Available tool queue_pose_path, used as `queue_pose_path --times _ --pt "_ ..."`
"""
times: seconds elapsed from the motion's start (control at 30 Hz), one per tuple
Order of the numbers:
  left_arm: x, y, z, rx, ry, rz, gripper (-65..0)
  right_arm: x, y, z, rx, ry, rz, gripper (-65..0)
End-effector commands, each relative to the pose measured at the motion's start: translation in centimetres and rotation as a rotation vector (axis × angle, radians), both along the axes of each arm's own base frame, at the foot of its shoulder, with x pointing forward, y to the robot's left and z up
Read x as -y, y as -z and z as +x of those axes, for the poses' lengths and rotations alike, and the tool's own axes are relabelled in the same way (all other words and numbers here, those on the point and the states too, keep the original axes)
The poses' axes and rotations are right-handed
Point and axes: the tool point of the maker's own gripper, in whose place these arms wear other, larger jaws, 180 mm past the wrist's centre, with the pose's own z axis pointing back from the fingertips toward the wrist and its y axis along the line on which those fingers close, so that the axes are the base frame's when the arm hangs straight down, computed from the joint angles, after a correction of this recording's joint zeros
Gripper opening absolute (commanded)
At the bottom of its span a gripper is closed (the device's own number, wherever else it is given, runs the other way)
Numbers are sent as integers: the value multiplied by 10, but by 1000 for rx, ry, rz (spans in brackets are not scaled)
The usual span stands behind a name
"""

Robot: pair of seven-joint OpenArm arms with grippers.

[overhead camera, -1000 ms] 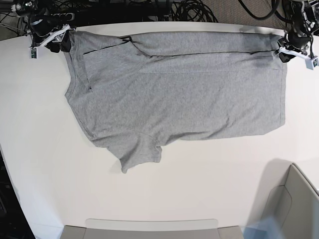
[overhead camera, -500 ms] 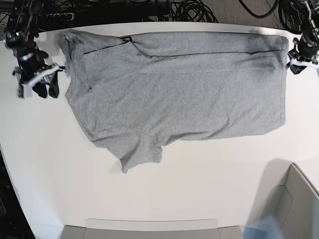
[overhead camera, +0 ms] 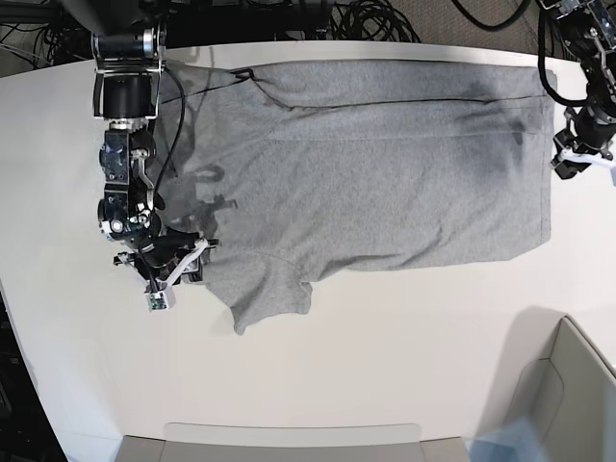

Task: Fold the T-shirt properly
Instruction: 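Reach the right gripper to the sleeve and hem, grasp it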

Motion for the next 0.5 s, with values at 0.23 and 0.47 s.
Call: queue_pose_path --times 0.23,0.47 --pt "-7 -13 6 36 3 32 -508 13 33 -51 -95 13 -30 -414" --pt "-7 -17 13 57 1 30 -508 14 16 -98 -84 37 -39 -414"
